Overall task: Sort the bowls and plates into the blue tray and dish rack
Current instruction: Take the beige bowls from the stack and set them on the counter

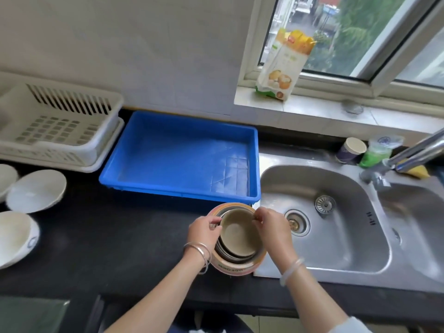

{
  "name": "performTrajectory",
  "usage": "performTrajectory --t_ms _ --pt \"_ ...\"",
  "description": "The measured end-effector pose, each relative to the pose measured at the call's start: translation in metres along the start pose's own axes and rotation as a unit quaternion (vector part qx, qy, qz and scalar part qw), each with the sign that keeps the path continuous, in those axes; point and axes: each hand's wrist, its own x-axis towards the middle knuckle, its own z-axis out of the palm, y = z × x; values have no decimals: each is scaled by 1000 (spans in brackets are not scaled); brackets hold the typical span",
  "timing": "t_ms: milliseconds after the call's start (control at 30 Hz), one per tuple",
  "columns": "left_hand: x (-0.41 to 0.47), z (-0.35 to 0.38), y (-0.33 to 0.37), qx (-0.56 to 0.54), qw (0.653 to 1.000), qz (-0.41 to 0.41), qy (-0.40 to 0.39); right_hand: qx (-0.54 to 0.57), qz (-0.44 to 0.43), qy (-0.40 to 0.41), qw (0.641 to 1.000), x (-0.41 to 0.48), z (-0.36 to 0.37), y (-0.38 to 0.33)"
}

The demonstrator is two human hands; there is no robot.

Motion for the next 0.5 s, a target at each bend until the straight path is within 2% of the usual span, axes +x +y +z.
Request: performTrajectory --t_ms 267,500 --pt "0 -1 -4 -24 1000 -6 -5 -31 -5 -1 1000 1 -7 3" --pt "1 -3 -4 -9 1000 -6 -18 118 20 -52 991 3 -19 14"
